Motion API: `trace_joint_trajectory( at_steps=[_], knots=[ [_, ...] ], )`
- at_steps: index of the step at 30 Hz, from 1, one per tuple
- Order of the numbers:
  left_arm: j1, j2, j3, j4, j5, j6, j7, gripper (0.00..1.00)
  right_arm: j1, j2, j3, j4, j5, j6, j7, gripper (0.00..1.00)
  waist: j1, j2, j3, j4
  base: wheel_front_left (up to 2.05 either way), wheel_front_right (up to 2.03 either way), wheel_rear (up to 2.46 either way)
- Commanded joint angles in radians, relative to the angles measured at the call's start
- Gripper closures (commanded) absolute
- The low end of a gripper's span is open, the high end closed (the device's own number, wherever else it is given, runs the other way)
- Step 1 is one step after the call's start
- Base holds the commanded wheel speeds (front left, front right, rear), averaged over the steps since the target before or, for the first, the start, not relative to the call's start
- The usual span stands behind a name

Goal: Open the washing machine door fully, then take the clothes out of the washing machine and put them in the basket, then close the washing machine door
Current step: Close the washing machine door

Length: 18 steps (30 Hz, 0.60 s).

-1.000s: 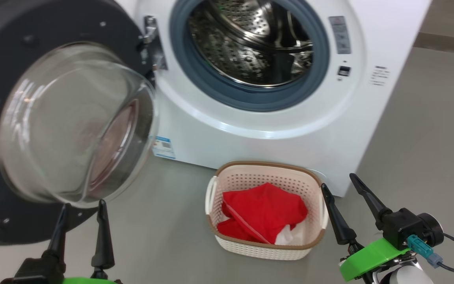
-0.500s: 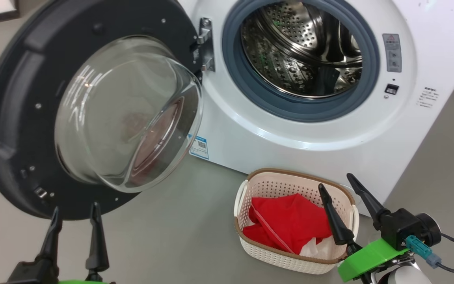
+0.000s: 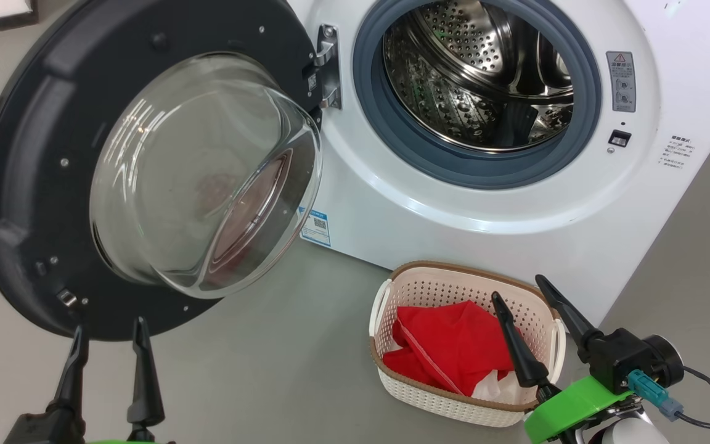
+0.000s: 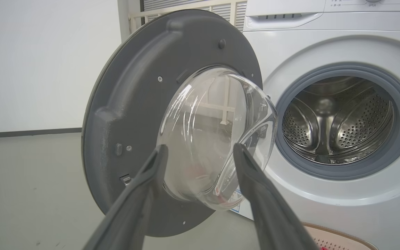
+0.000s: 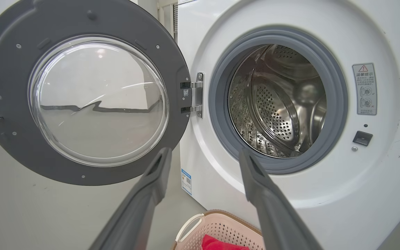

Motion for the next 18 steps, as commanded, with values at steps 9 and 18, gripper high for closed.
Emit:
trace_joint_trajectory(
  at_steps=[9, 18],
  knots=[
    [-0.057, 0.037, 0.054, -0.048, 0.013, 0.024, -0.03, 1.0, -0.042, -0.005, 0.014, -0.02, 0.009, 0.0, -0.006, 0.0, 0.0, 0.0, 0.009, 0.001, 0.0, 0.0, 0.0],
    [-0.228, 0.089, 0.134, -0.006, -0.013, 0.027, -0.062, 1.0, -0.044, -0.01, 0.011, -0.016, 0.004, 0.0, -0.006, 0.0, 0.0, 0.0, 0.019, -0.01, 0.0, 0.0, 0.0]
  ],
)
